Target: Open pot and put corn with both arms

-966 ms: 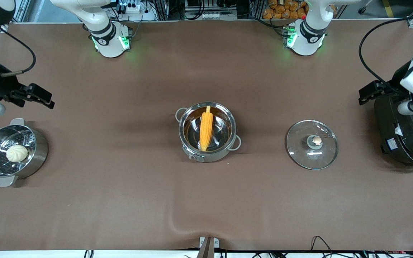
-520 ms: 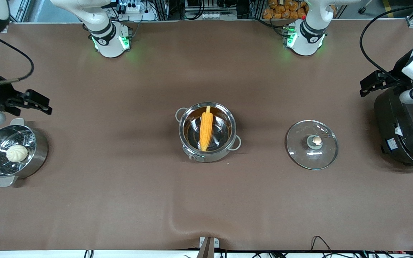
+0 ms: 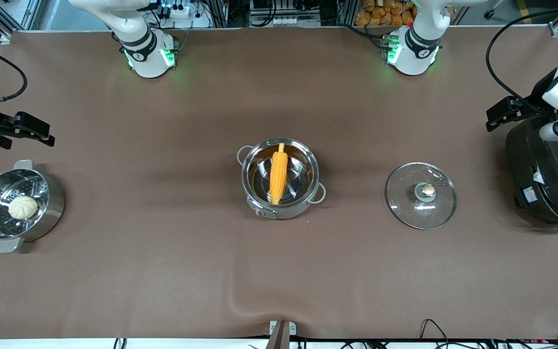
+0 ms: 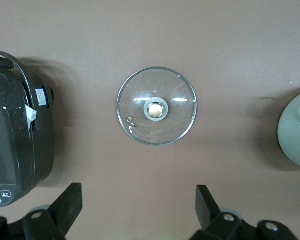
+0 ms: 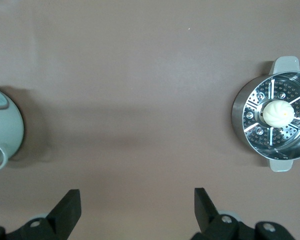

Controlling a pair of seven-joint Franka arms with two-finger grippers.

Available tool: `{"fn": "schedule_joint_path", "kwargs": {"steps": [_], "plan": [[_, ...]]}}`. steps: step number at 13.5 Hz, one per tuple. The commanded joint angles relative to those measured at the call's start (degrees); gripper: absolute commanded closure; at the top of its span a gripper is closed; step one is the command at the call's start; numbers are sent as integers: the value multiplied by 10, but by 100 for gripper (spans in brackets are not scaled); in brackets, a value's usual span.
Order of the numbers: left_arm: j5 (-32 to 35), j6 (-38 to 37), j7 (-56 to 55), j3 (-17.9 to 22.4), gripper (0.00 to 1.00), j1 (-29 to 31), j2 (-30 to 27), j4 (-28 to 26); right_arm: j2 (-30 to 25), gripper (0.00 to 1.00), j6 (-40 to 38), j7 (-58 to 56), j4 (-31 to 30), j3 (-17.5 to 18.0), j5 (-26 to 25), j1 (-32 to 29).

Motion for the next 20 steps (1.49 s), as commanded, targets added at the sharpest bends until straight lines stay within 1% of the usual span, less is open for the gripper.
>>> {"fn": "schedule_joint_path", "kwargs": {"steps": [1,3,4,6,11,13,20], "plan": [[-13,3,7,-3,0,6,-4,1,-23,0,-14,-27,-24,2,0,-16],[-12,3,4,-4,0,3,-2,3,-24,0,-20,-25,-23,2,-2,-14],[-12,2,6,-4,0,6,1,4,-22,0,-19,-23,-23,2,-11,-10],[-9,2,7,-4,0,6,5,12,-21,0,-21,-31,-22,5,-53,-1],[-9,2,6,-2,0,6,5,16,-17,0,-27,-21,-18,6,-48,3],[-9,1,7,-2,0,6,4,16,-16,0,-27,-21,-18,5,-36,4],[-11,1,7,-2,0,6,4,16,-17,0,-42,-22,-18,6,-35,11]]}}
